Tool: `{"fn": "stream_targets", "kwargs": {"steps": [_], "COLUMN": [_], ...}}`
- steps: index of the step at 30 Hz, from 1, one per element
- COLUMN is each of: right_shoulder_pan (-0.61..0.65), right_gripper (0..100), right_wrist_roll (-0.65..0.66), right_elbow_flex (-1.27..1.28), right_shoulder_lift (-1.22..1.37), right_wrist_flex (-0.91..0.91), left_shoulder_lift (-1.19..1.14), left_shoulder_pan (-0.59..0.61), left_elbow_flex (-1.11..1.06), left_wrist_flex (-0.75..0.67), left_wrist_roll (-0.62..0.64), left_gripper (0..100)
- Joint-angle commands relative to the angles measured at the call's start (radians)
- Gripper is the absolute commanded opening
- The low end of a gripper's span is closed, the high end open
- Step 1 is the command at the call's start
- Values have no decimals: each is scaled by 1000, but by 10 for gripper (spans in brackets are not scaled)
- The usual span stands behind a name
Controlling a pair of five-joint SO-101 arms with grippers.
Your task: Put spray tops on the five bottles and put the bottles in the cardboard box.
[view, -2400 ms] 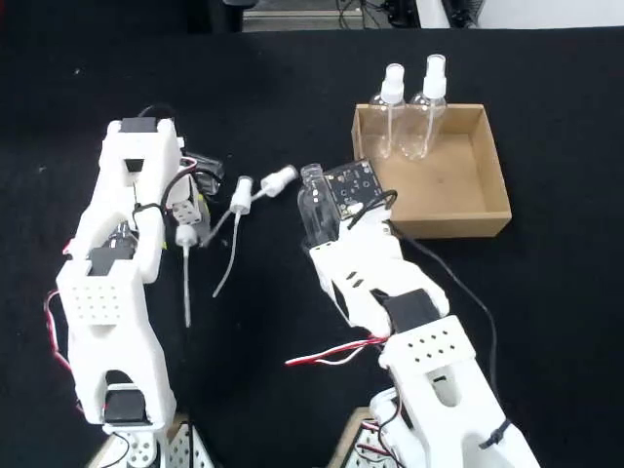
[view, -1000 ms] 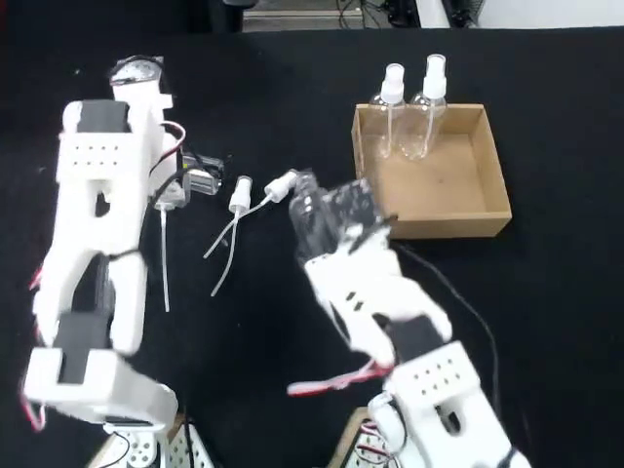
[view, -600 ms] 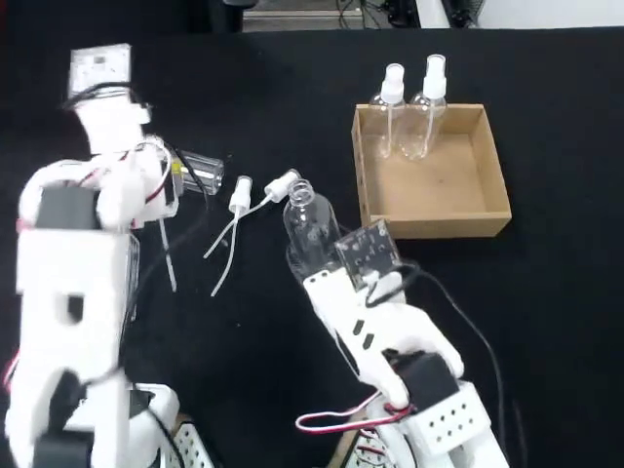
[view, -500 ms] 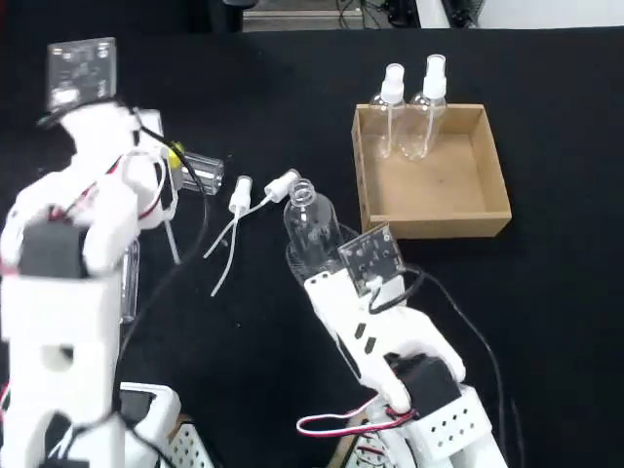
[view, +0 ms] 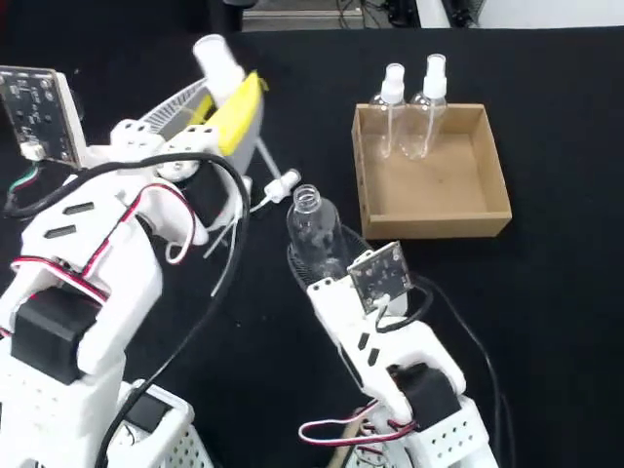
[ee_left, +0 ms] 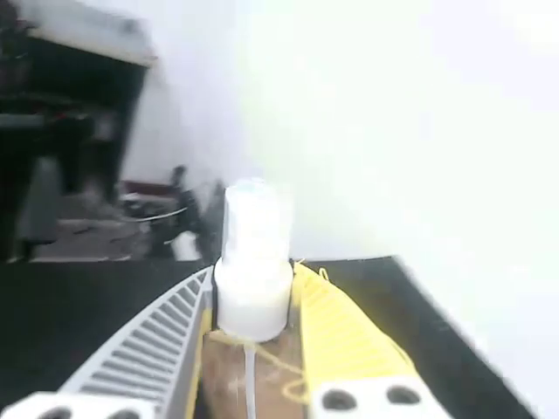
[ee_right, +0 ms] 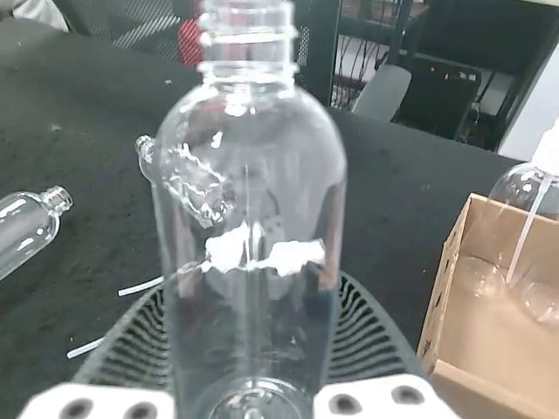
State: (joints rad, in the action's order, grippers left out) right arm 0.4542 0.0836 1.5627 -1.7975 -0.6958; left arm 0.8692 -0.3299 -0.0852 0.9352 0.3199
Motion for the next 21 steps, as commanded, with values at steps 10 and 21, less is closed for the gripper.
{"fn": "stream_targets", "kwargs": {"steps": [10, 21], "right_shoulder_pan": [8, 8], "right_gripper": [11, 11], "right_wrist_roll": [-3, -3], "right_elbow_flex": [-4, -4], "right_shoulder_lift": [-107, -107], "right_wrist_flex": [-5, -5], "left_shoulder_lift": [-92, -95], "left_shoulder_pan": [-68, -68], "left_elbow_flex": [31, 5], "left_wrist_flex": [-74, 11], "left_wrist_roll": [14, 14], "left_gripper": [30, 30]}}
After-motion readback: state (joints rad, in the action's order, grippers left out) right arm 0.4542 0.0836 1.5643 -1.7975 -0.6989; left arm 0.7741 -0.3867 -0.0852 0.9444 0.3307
